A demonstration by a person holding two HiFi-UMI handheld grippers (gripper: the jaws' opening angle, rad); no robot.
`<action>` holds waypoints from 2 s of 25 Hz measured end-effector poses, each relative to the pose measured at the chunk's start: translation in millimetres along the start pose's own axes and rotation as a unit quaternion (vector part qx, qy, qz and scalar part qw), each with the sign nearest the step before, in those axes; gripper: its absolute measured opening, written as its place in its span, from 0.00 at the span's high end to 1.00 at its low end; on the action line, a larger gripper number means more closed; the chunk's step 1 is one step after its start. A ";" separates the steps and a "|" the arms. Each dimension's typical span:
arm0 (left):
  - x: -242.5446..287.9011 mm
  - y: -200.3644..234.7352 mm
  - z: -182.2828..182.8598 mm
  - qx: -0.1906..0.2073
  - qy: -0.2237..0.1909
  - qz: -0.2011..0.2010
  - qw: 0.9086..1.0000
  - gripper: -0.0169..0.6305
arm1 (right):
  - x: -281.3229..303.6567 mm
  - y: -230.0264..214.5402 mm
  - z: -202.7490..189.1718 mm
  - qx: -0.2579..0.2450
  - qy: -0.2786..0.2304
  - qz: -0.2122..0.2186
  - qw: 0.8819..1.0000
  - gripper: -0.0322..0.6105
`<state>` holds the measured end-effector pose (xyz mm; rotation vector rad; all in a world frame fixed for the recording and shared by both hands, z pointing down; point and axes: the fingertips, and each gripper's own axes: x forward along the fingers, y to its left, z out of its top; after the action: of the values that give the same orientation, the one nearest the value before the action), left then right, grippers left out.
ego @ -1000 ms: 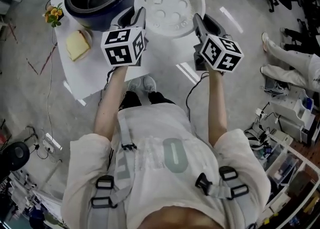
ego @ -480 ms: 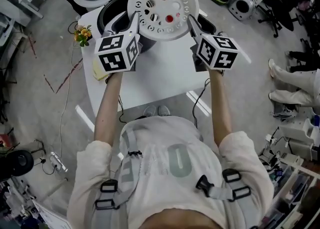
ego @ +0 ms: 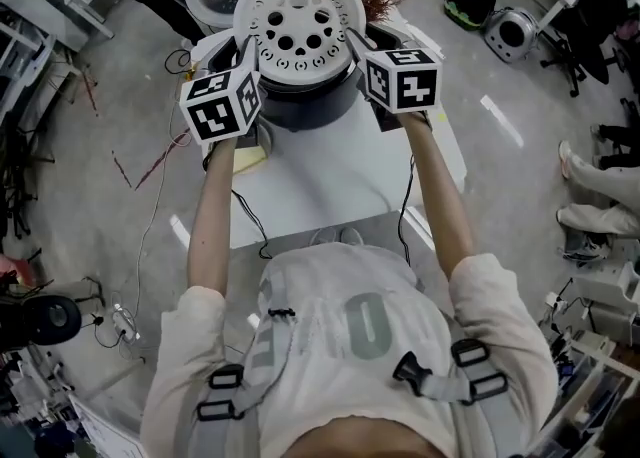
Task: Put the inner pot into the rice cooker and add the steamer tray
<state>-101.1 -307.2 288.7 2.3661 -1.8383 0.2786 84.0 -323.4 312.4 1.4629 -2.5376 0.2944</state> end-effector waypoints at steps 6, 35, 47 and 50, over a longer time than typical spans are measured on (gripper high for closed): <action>19.5 33.6 -25.5 -0.015 0.037 0.010 0.999 0.81 | 41.9 13.1 -21.8 -0.002 0.051 0.008 0.999 0.74; 59.2 42.5 -100.7 -0.041 0.161 0.002 0.986 0.81 | 71.5 3.7 -78.6 -0.070 0.144 -0.042 0.986 0.75; 57.3 42.0 -95.9 -0.036 0.152 0.010 0.988 0.76 | 68.9 3.4 -71.4 -0.059 0.139 -0.045 0.987 0.74; 56.9 48.1 -87.3 -0.037 0.143 0.017 0.989 0.76 | 69.0 1.5 -59.3 -0.062 0.129 -0.046 0.989 0.73</action>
<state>-139.7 -354.0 386.2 2.1197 -1.7235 0.5141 53.0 -364.0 387.7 1.3923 -2.2370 0.2851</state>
